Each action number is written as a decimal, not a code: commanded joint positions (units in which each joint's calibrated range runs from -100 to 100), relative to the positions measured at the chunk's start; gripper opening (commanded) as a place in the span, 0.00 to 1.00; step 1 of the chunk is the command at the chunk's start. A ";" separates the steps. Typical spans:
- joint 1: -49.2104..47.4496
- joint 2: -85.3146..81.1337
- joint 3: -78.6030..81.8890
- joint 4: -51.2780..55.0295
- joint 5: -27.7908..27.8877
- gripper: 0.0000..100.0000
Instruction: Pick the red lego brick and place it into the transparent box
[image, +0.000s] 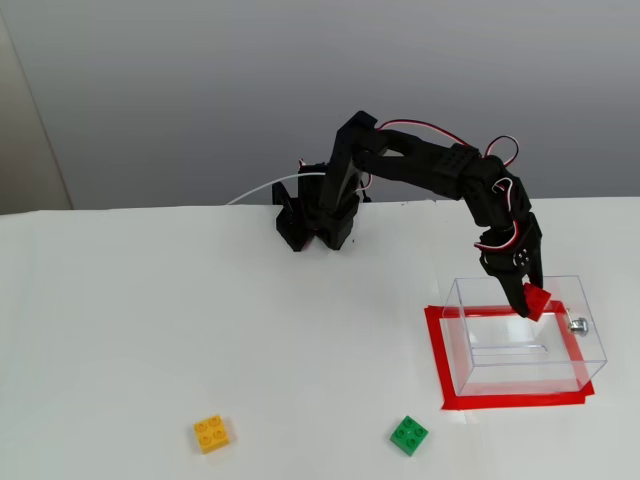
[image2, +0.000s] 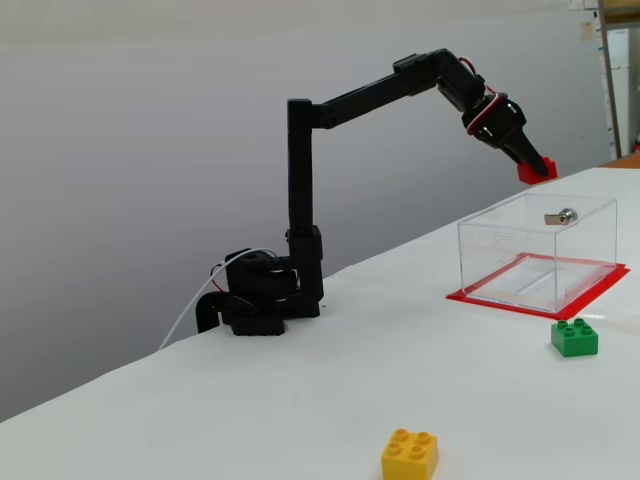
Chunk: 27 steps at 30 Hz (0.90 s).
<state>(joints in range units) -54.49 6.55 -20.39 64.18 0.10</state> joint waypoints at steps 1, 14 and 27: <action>-0.78 0.62 -2.58 0.22 -0.10 0.11; -1.45 1.72 -2.03 0.22 0.01 0.30; -1.52 1.30 -1.85 0.31 -0.10 0.19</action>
<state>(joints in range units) -56.20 8.92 -20.39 64.18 0.10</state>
